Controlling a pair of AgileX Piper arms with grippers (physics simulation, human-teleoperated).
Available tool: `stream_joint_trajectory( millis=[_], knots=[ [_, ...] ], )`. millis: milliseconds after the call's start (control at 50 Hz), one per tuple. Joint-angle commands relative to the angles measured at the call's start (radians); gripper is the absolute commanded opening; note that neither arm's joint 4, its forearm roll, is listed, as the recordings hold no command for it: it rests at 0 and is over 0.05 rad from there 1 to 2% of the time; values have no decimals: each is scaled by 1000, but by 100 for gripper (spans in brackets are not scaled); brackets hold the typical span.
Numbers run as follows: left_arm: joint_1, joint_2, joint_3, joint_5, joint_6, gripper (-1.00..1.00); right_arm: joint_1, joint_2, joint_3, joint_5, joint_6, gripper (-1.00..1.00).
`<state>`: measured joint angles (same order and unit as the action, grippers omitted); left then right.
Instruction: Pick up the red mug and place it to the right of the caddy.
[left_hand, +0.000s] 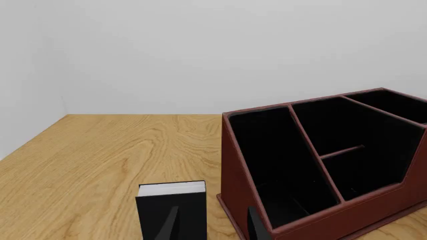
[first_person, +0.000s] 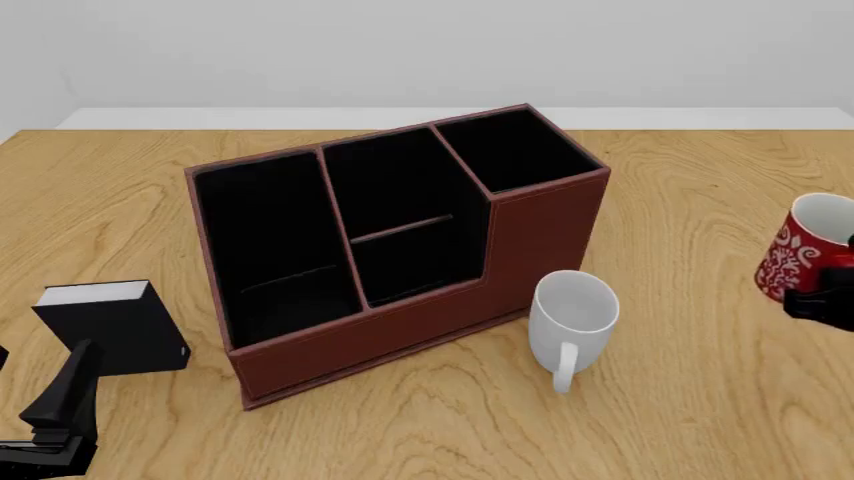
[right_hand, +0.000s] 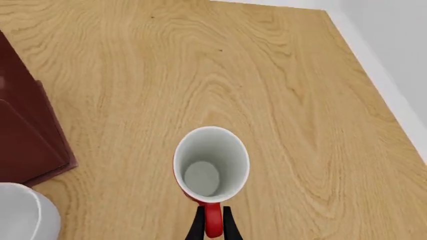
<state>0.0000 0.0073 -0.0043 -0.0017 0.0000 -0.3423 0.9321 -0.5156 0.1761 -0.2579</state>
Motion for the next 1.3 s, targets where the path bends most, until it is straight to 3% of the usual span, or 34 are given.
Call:
stream_joint_trajectory(
  millis=[20, 540, 920, 1300],
  knots=[
    [0, 0, 0, 0, 0, 100, 60, 88, -103, -60, -18, -100],
    [0, 0, 0, 0, 0, 100, 214, 390, -301, -208, -113, -100],
    [0, 0, 0, 0, 0, 100, 249, 605, -477, -213, -150, -100],
    [0, 0, 0, 0, 0, 100, 277, 730, -568, -204, -166, -100]
  ],
)
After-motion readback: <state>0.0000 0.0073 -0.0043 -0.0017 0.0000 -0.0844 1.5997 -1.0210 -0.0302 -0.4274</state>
